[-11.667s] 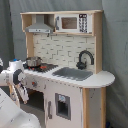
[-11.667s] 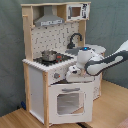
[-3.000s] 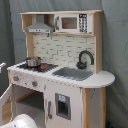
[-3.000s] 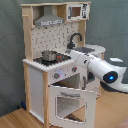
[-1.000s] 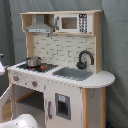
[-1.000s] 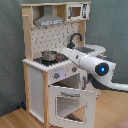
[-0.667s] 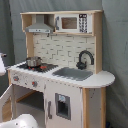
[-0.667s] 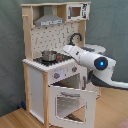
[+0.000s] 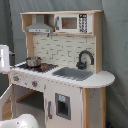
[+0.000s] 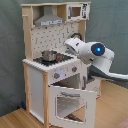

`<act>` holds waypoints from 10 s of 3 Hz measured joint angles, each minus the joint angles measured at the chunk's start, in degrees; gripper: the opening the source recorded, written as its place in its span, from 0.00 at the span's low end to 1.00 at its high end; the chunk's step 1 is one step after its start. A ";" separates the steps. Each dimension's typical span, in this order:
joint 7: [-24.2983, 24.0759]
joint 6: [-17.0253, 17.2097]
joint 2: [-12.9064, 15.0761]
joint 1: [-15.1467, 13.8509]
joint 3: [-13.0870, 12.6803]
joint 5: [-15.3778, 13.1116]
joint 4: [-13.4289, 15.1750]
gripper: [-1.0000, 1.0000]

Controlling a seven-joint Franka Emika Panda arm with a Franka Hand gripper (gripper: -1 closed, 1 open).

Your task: Play with the kitchen

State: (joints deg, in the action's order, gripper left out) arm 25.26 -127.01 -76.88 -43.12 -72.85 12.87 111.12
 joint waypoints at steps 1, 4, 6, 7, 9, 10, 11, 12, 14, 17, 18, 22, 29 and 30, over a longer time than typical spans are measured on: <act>-0.12 2.68 3.18 -1.64 0.46 4.92 -0.88 1.00; -0.86 12.37 10.28 -7.76 -1.33 14.97 -10.71 1.00; -0.87 16.39 13.46 -14.28 -3.21 21.52 -16.86 1.00; -0.87 18.61 14.81 -17.34 -3.44 25.01 -19.20 1.00; -0.89 22.12 16.87 -23.65 -5.03 33.26 -23.42 1.00; -0.93 23.67 17.24 -27.19 -5.90 36.26 -26.37 1.00; -0.95 25.77 17.33 -31.10 -6.68 39.14 -29.74 1.00; -1.09 27.67 17.33 -34.91 -7.87 41.49 -32.81 1.00; -1.30 33.45 17.32 -43.04 -11.44 44.20 -38.77 1.00; 1.70 43.24 17.31 -52.15 -14.09 44.29 -50.70 1.00; 3.09 44.92 17.22 -55.09 -16.92 44.23 -54.19 1.00; 12.42 50.11 17.12 -57.59 -17.80 42.93 -57.66 0.00; 19.09 73.59 17.16 -44.94 -3.88 38.09 -47.14 0.00; 21.60 72.22 17.13 -41.76 -2.14 36.37 -41.40 0.00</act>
State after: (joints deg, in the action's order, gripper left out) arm 46.85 -54.79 -59.75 -84.88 -74.99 49.24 69.71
